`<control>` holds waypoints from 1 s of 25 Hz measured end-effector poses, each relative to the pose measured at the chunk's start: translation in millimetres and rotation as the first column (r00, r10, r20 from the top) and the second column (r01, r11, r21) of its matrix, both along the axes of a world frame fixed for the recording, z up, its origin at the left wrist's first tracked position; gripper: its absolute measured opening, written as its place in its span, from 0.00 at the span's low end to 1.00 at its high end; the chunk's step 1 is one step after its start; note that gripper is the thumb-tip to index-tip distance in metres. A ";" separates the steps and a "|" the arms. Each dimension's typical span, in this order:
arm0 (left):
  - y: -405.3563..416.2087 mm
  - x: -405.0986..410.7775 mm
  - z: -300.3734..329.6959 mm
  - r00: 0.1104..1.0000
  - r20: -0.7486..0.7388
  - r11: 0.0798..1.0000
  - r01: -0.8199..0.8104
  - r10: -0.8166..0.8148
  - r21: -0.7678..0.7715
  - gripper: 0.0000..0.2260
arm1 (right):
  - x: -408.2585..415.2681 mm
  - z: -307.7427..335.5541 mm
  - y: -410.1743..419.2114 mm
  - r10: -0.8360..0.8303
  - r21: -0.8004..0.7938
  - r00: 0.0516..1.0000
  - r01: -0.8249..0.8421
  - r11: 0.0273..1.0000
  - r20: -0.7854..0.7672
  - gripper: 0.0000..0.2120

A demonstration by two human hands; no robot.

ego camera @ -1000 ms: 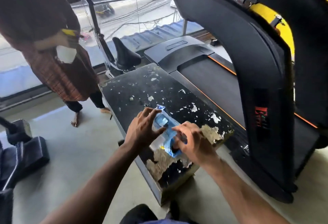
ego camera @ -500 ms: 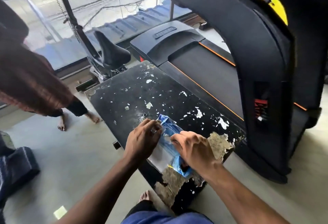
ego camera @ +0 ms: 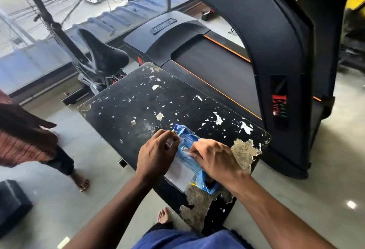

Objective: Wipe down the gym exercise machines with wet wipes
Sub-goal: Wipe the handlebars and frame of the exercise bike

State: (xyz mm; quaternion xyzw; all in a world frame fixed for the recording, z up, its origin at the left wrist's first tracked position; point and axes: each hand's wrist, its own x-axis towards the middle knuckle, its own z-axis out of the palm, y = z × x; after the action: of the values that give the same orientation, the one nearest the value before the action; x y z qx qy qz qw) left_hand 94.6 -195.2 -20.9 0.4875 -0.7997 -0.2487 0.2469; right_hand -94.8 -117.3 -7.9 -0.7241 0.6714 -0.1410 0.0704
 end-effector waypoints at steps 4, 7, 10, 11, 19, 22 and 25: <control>-2.0 2.4 2.6 0.999 -0.041 0.999 0.014 -0.012 0.034 0.05 | -1.8 10.9 3.4 -0.023 0.008 0.997 0.022 1.000 0.078 0.08; -3.7 2.3 5.1 0.998 -0.054 0.999 0.019 -0.017 0.041 0.04 | -4.9 14.7 4.9 -0.024 0.027 0.995 0.021 0.999 0.097 0.09; -9.0 1.3 7.0 0.997 -0.065 0.997 0.031 -0.027 0.065 0.04 | -7.9 20.0 -2.9 0.002 0.064 0.986 -0.012 0.998 0.165 0.15; -10.8 1.2 7.4 0.997 -0.068 0.996 0.038 -0.033 0.075 0.04 | -8.8 23.0 -5.6 0.005 0.076 0.983 -0.019 0.997 0.182 0.15; -21.2 0.2 6.0 0.996 -0.051 0.989 0.081 -0.075 0.121 0.03 | 4.7 13.9 -18.1 0.063 0.048 0.998 -0.062 0.997 -0.020 0.14; -21.3 0.4 4.5 0.996 -0.040 0.988 0.088 -0.084 0.127 0.03 | 6.7 13.2 -22.3 0.067 0.064 0.997 -0.064 0.996 -0.043 0.13; -22.7 0.0 5.1 0.996 -0.027 0.987 0.084 -0.081 0.135 0.02 | 7.1 16.0 -24.9 0.049 0.111 0.998 -0.054 0.992 0.042 0.10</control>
State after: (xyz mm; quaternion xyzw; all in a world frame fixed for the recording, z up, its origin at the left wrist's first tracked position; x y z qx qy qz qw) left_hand 94.6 -217.9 -15.8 0.4671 -0.7977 -0.3177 0.2110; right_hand -87.7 -142.2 8.0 -0.7331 0.6579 -0.1154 0.1279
